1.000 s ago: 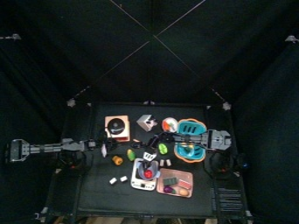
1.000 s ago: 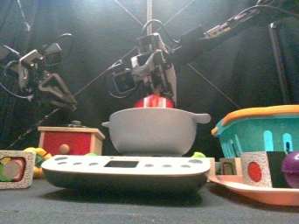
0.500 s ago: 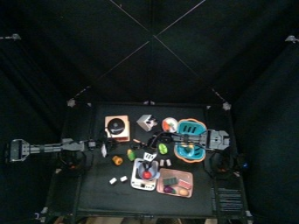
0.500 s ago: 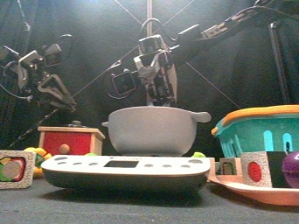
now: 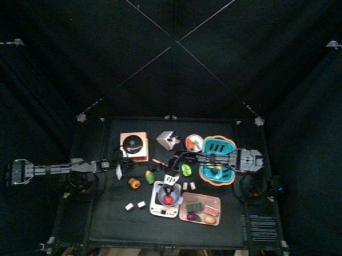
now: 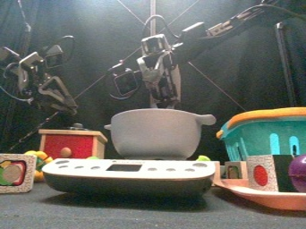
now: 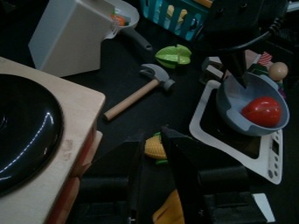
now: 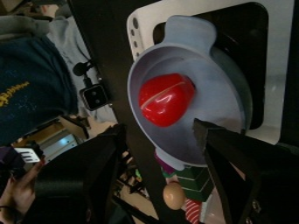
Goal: Place apple in bowl
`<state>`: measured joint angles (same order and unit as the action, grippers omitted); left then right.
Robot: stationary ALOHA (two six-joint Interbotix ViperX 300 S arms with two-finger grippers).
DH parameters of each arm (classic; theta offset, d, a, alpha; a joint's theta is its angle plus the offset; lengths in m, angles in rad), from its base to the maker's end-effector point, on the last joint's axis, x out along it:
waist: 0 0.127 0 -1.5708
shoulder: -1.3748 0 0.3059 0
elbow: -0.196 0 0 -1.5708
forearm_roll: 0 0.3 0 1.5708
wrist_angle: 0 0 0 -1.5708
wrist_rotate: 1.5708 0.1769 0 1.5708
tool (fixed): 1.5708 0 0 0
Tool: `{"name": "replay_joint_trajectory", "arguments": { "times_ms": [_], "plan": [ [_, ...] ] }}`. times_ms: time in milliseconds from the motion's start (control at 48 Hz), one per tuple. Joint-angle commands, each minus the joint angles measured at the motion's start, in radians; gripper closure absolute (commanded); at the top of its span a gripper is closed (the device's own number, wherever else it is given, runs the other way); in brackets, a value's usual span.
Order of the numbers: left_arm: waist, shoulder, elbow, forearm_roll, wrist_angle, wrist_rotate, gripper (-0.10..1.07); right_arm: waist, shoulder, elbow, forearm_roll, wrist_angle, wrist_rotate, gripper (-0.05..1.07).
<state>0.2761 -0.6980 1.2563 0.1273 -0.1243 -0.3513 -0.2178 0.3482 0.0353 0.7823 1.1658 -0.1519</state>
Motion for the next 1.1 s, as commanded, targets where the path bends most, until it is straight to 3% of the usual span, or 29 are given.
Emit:
{"name": "replay_joint_trajectory", "arguments": {
  "times_ms": [0, 417, 625, 1083],
  "plan": [
    [0.003, 0.002, -0.012, -0.002, -0.003, 0.000, 0.31, 0.003, -0.060, -0.002, 0.002, -0.008, -0.003, 0.09],
    [-0.005, -0.029, -0.017, -0.012, -0.003, -0.003, 0.31, 0.017, -0.074, 0.017, -0.041, -0.064, -0.006, 0.09],
    [-0.005, -0.029, -0.003, -0.031, -0.002, -0.002, 0.31, 0.032, -0.100, 0.075, -0.055, -0.184, -0.015, 0.09],
    [-0.044, -0.029, -0.012, -0.064, -0.002, -0.006, 0.31, 0.023, -0.334, 0.261, -0.058, -0.321, -0.005, 0.09]
  ]
}}
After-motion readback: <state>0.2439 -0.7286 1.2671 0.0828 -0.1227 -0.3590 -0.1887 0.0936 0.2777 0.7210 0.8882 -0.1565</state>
